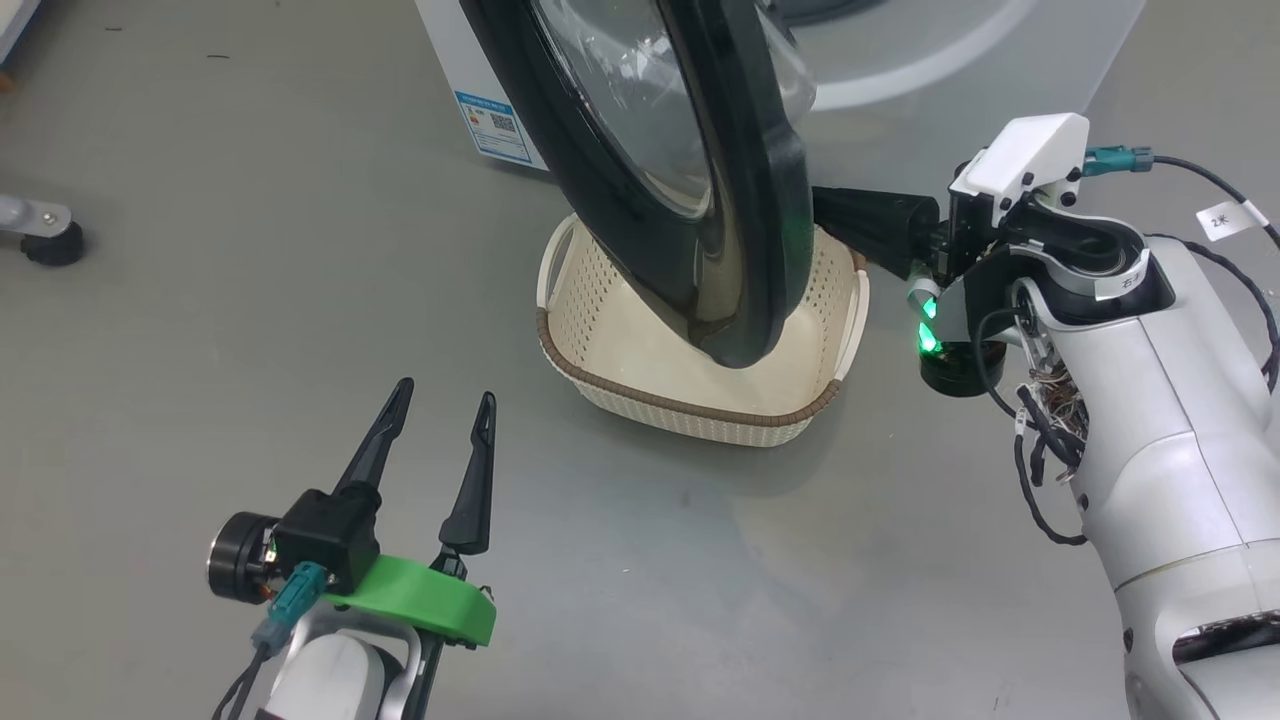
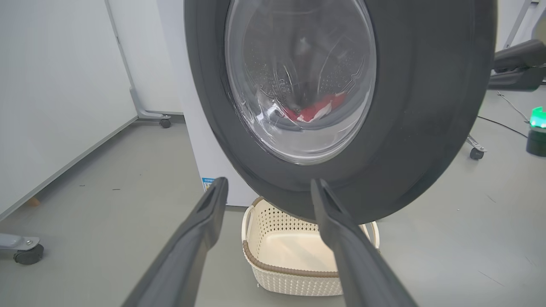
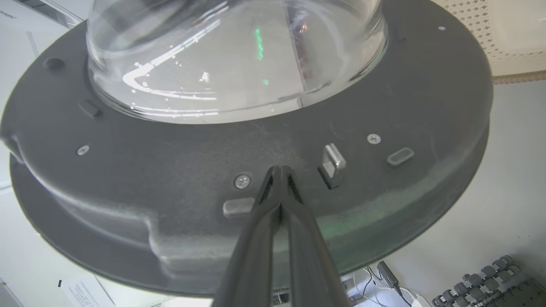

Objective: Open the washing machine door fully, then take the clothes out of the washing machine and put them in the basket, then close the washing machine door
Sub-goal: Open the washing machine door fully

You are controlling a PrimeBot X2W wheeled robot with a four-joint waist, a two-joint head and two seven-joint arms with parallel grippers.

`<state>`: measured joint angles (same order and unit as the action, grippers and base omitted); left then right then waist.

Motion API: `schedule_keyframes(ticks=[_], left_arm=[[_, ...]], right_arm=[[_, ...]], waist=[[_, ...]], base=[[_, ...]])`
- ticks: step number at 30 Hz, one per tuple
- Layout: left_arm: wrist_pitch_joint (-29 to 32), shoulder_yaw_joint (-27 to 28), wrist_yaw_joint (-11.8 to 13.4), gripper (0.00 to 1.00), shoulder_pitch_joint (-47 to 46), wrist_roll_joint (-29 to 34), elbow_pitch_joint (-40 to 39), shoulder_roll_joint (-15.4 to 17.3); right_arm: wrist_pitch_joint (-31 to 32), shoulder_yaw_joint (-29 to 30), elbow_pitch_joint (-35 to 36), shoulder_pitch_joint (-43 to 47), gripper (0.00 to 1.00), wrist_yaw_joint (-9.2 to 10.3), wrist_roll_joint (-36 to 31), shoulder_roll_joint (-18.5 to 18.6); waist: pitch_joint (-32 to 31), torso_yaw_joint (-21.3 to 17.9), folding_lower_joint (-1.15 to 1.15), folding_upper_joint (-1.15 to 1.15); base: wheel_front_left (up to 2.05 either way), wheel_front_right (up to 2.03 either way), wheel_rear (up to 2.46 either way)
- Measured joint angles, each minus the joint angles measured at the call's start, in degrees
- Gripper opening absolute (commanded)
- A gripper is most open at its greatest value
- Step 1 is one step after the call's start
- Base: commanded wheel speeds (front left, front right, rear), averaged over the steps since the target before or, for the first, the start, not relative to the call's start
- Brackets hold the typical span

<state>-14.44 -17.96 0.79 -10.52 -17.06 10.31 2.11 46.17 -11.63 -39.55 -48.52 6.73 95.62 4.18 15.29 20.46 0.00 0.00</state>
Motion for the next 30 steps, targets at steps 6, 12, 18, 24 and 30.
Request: schedule_keyframes(ticks=[6, 12, 18, 24, 30], left_arm=[[-0.01, -0.32, 0.00, 1.00, 0.11, 0.00, 0.02, 0.00], [0.00, -0.43, 0.00, 1.00, 0.18, 0.00, 0.00, 0.00], [0.00, -0.64, 0.00, 1.00, 0.19, 0.00, -0.05, 0.00], [0.00, -0.68, 0.00, 1.00, 0.19, 0.00, -0.07, 0.00], [0.00, -0.74, 0.00, 1.00, 0.19, 0.00, -0.09, 0.00]], right_arm=[[0.01, -3.83, 1.36, 0.63, 0.00, 0.00, 3.86, -0.01], [-0.02, -7.83, 2.61, 0.91, 0.00, 0.00, 6.91, 0.01], [-0.19, -11.49, 3.93, 1.12, 0.00, 0.01, 9.36, 0.02], [-0.70, -15.27, 5.89, 1.92, 0.00, 0.02, 12.43, 0.05], [-2.09, -18.81, 7.56, 2.10, 0.00, 0.07, 14.79, 0.07]], waist=[[-0.22, 0.43, 0.00, 0.00], [-0.22, 0.87, 0.00, 0.00], [-0.05, 1.32, 0.00, 0.00], [0.12, 1.71, 0.00, 0.00], [0.24, 2.01, 0.00, 0.00]], base=[[0.00, 0.00, 0.00], [0.00, 0.00, 0.00], [0.00, 0.00, 0.00], [0.00, 0.00, 0.00], [0.00, 0.00, 0.00]])
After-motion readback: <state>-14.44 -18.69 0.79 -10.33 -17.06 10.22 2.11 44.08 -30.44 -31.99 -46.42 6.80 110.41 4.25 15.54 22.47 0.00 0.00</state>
